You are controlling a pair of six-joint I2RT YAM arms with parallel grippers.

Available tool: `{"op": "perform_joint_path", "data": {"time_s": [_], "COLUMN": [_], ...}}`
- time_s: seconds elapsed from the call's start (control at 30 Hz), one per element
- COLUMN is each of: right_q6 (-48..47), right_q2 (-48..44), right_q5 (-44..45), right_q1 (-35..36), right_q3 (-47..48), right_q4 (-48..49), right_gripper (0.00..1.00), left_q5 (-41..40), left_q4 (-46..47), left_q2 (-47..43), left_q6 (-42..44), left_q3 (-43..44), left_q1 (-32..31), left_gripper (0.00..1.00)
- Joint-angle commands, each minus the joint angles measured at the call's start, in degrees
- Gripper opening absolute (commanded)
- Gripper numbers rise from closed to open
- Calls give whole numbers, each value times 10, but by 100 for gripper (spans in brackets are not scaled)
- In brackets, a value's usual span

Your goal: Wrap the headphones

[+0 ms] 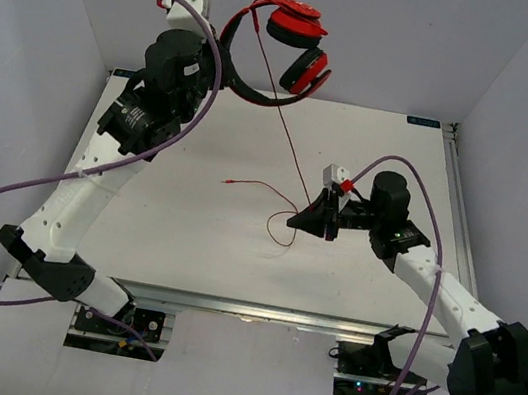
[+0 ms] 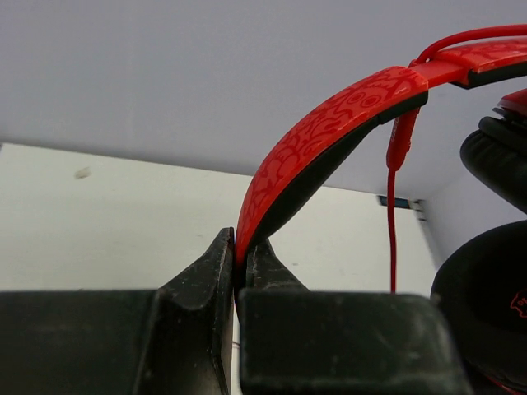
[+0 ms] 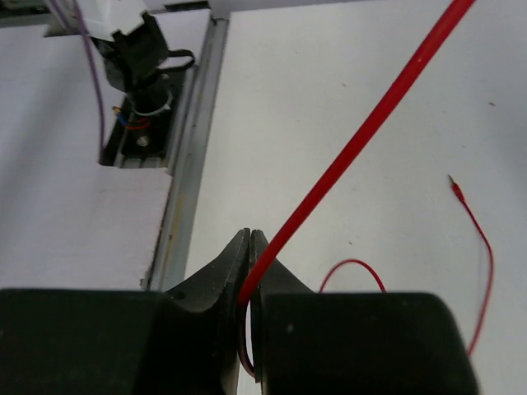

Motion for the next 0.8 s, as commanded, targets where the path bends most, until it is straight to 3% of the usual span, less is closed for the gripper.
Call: {"op": "perform_joint_path", "data": {"time_s": [0.0,0.17,0.3,0.37,0.57,0.77], "right_q6": [-180,-291,-377,-404,-451,-424], "right_q2": [-37,-39,-8,11,50,58], "right_q5": [184,429,648,710,795,735], "right_q1": [28,116,162,163,162,108], "right_q3": [72,182,258,284,286,239], "right_q4": [-237,-341,-327,-304,-188,-153], "right_gripper": [8,8,8,8,9,12], "left_q5": [-13,-2,54,71,137,243], "left_q4": [20,20,-6,-5,8,29], "left_q2": [-7,48,93,99,71,-6], "left_q6": [16,60,94,114,158,217], "left_q3": [-28,-45,-79,-119,-225,-306], "left_q1": [29,34,25,12,-42,-50], "left_gripper": [0,0,0,0,0,0]}}
